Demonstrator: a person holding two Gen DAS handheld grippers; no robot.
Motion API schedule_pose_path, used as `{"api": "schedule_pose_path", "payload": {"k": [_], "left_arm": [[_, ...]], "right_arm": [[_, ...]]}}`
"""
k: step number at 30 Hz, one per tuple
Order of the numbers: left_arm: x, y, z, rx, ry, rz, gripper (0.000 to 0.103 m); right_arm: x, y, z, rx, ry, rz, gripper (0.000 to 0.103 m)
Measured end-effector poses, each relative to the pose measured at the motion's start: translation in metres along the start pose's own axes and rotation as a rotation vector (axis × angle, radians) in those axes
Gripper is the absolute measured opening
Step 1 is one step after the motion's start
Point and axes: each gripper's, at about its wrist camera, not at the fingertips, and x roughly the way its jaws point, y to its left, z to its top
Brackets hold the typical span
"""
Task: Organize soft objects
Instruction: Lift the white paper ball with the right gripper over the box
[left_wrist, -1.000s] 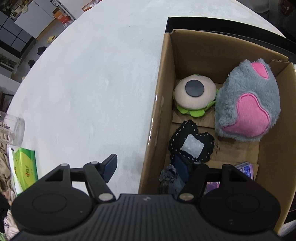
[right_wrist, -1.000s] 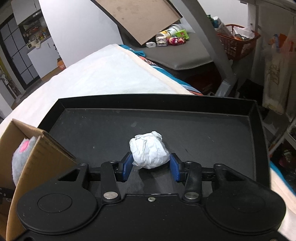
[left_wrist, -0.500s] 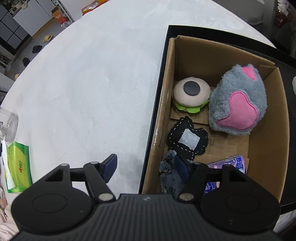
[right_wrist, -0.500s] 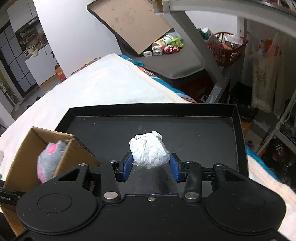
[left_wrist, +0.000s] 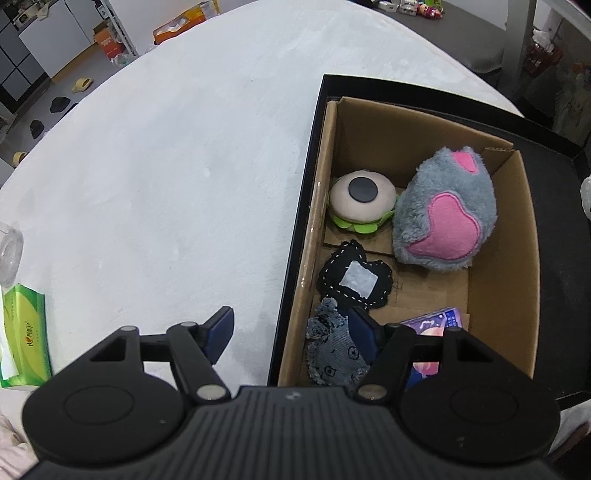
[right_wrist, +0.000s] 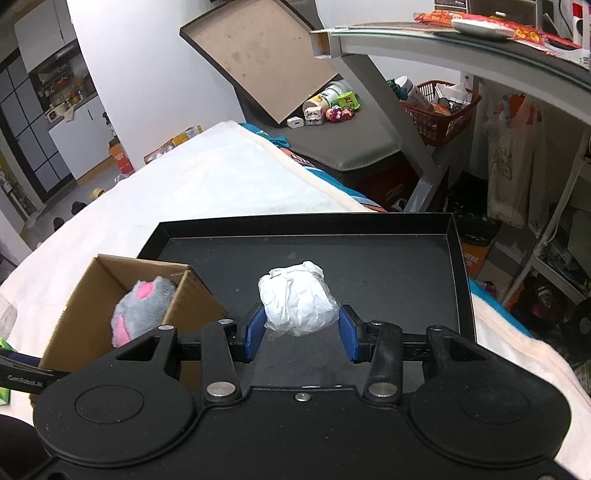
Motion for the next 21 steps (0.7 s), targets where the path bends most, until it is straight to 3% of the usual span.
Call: {"api": "schedule_pose_path", "payload": {"k": [21], "left_arm": [[-0.014,0.018,-0.012,-0.014,-0.081,-0.105,0.063]], "right_arm": [[-0.033,0.046,0.001,-0.048,-0.008,0.018,0.042]]}}
